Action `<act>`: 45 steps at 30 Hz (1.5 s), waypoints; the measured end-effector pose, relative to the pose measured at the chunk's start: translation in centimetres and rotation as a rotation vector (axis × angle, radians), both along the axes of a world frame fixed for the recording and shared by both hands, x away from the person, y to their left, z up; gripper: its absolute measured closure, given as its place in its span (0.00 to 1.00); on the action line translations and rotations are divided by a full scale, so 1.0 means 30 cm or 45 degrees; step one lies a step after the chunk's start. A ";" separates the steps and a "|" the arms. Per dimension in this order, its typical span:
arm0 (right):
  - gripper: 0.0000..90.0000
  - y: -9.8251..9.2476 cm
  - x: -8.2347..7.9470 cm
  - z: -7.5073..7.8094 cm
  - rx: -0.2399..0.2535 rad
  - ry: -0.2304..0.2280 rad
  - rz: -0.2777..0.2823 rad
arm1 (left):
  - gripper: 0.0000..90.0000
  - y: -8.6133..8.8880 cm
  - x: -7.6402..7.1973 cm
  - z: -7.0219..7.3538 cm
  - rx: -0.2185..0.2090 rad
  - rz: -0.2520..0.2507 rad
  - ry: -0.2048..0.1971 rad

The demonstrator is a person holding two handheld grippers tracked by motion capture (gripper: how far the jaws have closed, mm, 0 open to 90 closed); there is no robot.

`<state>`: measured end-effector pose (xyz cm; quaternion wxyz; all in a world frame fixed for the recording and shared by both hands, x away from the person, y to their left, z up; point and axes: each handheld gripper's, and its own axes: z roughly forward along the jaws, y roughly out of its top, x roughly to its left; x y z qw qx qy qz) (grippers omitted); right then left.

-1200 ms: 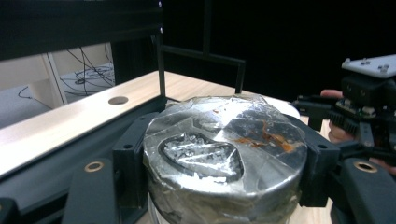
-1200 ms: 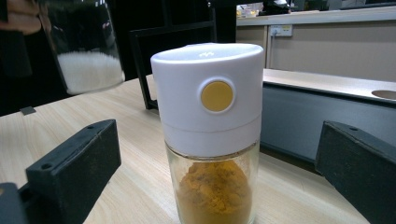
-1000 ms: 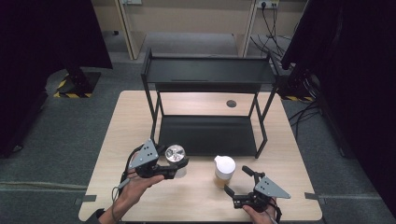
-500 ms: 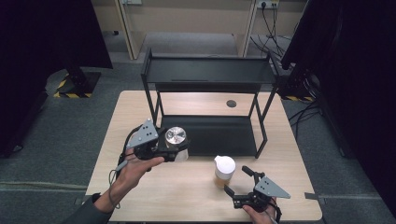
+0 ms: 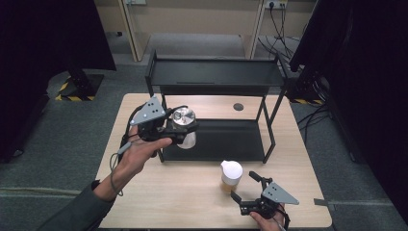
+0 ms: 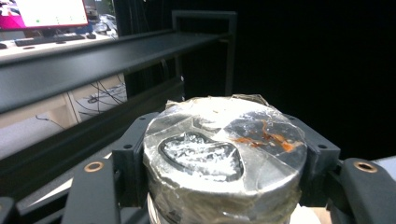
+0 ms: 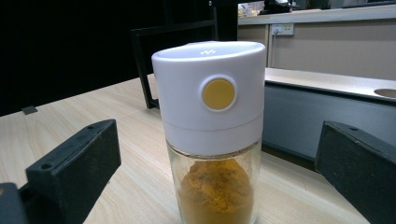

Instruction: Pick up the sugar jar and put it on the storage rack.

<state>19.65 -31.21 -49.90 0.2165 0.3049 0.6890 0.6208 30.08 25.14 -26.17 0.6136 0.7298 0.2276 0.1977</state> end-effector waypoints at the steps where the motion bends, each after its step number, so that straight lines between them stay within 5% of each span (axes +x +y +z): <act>1: 0.01 0.000 0.000 0.000 0.000 -0.001 0.002 | 0.38 -0.001 0.005 0.007 -0.005 0.002 0.006; 24: 0.01 -0.001 0.003 -0.001 0.005 0.007 0.004 | 0.38 -0.041 0.102 0.279 0.007 0.108 0.006; 35: 0.01 -0.003 0.002 -0.001 0.007 0.004 0.005 | 0.38 -0.064 0.158 0.343 -0.009 0.202 0.013; 45: 0.01 -0.003 0.004 -0.002 0.006 0.004 0.008 | 0.38 -0.093 0.211 0.352 -0.021 0.291 0.013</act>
